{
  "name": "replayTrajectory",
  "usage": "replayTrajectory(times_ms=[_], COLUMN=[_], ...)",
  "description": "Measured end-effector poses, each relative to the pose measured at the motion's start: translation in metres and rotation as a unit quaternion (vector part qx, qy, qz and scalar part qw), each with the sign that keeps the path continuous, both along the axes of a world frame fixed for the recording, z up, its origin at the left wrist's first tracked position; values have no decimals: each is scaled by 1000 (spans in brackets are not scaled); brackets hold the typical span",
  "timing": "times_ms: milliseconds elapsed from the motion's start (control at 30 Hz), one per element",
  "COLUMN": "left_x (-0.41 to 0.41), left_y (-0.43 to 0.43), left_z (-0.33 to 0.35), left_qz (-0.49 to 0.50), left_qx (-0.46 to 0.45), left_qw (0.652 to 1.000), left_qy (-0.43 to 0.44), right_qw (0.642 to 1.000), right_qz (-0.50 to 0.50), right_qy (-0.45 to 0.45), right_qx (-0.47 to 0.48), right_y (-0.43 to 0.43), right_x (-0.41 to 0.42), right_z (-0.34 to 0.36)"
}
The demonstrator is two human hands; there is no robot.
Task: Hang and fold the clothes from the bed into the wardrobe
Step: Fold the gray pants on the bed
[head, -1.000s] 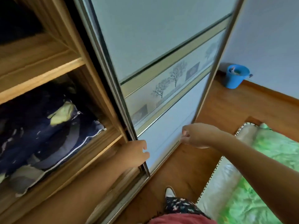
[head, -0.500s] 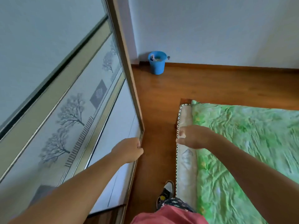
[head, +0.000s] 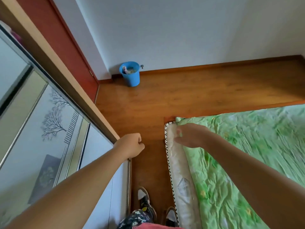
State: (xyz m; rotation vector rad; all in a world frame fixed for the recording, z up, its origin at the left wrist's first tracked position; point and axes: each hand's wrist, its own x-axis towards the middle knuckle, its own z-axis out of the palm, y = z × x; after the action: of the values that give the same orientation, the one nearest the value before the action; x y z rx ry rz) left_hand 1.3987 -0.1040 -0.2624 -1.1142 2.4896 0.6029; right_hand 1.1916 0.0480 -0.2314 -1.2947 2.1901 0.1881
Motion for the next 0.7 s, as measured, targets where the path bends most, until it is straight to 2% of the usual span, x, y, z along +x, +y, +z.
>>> replayTrajectory(times_ms=[267, 700], left_x=[-98, -295], left_y=[-113, -261], left_z=[-8, -17], left_qz=[-71, -140], left_qx=[-19, -29], left_qw=[997, 988], left_qy=[-26, -63], right_qw=[996, 980], right_qz=[-79, -199], right_qy=[15, 10], right_qx=[-34, -11], right_y=[-65, -171], right_x=[-80, -242], right_z=[0, -23])
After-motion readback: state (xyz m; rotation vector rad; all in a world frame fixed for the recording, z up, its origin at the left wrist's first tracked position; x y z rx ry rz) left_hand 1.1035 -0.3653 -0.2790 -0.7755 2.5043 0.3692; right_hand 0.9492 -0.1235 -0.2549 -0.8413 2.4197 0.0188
